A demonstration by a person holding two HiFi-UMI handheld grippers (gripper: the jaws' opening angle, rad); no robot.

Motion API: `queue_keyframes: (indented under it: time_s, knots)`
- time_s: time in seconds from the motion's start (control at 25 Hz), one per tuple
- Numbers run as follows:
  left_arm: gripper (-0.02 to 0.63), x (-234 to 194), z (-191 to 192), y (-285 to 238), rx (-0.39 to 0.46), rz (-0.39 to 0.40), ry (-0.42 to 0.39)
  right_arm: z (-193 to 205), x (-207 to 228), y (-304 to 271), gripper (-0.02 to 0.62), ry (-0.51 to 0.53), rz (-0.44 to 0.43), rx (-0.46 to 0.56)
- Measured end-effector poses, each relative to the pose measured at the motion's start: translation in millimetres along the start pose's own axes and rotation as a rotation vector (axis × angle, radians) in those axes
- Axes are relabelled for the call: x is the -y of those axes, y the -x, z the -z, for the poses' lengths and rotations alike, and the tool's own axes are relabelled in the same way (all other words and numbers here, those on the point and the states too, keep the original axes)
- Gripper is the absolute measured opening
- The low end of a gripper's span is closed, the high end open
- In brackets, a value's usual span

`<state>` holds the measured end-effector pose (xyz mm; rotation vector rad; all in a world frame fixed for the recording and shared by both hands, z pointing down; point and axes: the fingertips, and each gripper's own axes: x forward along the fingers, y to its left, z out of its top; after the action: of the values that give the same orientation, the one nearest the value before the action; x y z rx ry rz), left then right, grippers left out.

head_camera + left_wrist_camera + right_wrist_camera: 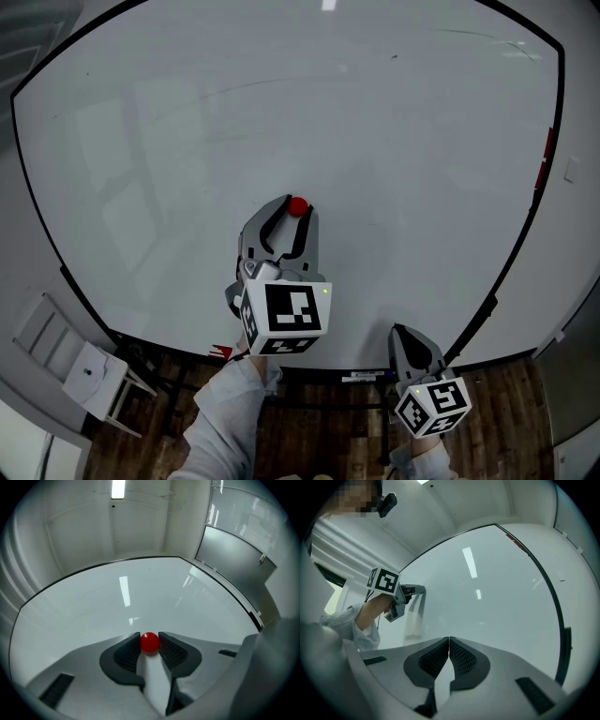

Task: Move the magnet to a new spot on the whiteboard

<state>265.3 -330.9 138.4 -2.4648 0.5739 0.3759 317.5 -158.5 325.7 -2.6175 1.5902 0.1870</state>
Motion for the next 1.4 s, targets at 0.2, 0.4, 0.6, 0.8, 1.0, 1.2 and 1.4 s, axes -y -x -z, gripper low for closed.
queue_keyframes:
  time_s: [0.2,0.4,0.6,0.8,1.0,1.2,1.4]
  knots:
    - [0.126,0,0,0,0.000,0.017,-0.013,0,-3,-1,0.028,-0.002,-0.003,-0.003]
    - [0.124,-1,1,2,-0.004,0.024,-0.011,-1,-7,2,0.028,-0.004,-0.008,-0.004]
    - [0.125,-6,-6,13,0.021,0.013,-0.017,2,-12,4,0.028,-0.012,-0.014,-0.011]
    - [0.126,-11,-6,21,0.016,0.010,-0.018,2,-23,4,0.028,-0.011,-0.028,-0.013]
    - [0.126,-22,4,32,-0.004,0.003,0.009,4,-32,4,0.028,-0.013,-0.043,-0.018]
    - [0.126,-35,22,51,-0.033,-0.004,0.054,5,-41,1,0.028,-0.019,-0.057,-0.015]
    - [0.126,-34,51,76,-0.077,-0.007,0.120,8,-51,-5,0.028,-0.028,-0.075,-0.014]
